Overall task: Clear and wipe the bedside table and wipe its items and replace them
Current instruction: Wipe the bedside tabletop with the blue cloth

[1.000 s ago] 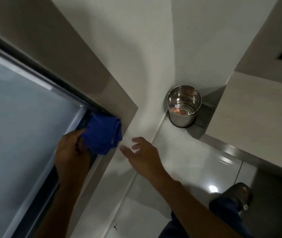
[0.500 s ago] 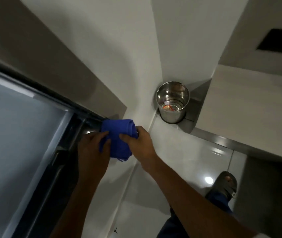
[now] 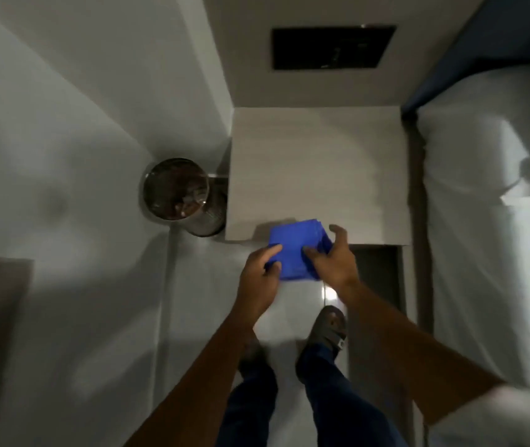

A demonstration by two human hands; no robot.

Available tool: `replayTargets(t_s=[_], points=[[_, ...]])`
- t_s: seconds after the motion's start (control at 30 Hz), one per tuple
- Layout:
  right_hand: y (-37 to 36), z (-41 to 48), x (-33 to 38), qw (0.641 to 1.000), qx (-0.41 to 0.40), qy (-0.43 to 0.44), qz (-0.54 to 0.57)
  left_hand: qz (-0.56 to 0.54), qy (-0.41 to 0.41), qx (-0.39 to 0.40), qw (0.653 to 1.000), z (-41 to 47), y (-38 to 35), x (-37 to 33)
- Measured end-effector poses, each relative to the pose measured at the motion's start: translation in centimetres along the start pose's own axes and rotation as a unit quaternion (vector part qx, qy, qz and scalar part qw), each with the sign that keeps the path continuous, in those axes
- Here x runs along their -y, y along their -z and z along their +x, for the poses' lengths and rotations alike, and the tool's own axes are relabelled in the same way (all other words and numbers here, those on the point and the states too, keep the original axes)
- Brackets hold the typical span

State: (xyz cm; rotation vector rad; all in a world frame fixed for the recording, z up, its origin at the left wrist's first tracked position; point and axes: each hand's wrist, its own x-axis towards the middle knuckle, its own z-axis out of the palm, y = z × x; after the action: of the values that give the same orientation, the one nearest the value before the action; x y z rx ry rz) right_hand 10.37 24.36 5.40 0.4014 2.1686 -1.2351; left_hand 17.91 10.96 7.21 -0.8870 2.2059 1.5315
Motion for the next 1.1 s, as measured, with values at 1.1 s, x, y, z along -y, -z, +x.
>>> replayTargets(t_s=[1.1], points=[[-4.4,20.5,-2.7,0.845,-0.177,0.193,-0.467,0.477,-0.369,-0.141,0.785,24.1,0.2,10.4]])
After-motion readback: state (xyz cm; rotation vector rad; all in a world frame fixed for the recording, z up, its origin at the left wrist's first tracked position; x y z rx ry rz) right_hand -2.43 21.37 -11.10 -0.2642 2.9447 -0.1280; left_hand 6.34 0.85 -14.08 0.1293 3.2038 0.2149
